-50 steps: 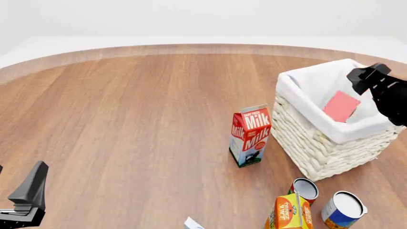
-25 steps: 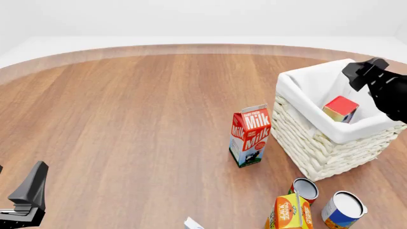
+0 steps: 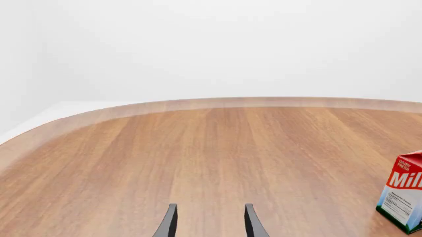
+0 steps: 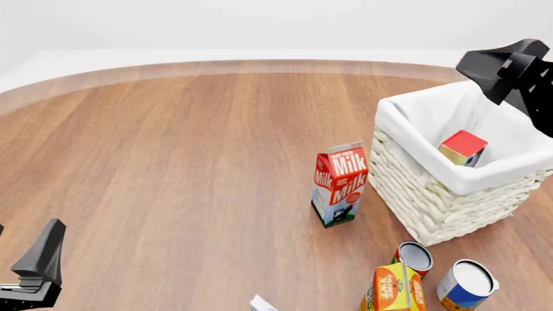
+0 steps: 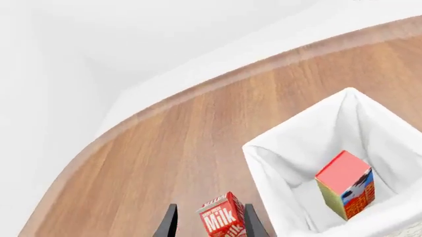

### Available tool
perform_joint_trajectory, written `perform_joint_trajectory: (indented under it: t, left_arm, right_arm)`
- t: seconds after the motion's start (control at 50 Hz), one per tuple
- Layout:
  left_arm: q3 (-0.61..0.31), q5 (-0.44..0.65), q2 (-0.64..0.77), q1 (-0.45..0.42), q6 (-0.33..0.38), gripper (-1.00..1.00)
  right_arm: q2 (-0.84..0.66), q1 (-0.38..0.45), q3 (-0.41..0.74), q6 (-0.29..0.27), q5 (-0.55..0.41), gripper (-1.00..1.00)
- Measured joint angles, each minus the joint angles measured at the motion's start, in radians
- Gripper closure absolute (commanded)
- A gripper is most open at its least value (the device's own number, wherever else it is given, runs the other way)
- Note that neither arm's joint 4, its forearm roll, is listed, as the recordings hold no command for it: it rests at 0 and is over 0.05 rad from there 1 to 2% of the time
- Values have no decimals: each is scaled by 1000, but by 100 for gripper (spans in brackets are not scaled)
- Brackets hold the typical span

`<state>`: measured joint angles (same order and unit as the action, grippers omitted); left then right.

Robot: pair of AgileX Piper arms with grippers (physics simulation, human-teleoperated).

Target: Pick up the cream cheese box and the butter, and put them in the basket.

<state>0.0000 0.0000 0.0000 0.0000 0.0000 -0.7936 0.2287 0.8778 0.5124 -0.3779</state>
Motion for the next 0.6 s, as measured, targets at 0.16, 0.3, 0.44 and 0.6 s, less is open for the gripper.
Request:
perform_joint_trajectory:
  t: [0.16,0.3,0.44,0.6]
  left_arm:
    - [0,0,0,0,0,-100]
    - [0,0,0,0,0,-100]
    - [0,0,0,0,0,-100]
    - [0,0,0,0,0,-100]
  right_arm:
    - [21,65,33,-25,-52,-100]
    - [17,140,56,-50,-78,-100]
    - [-8,238,85,-88,-90,-100]
    - [-53,345,109,-127,-90,-100]
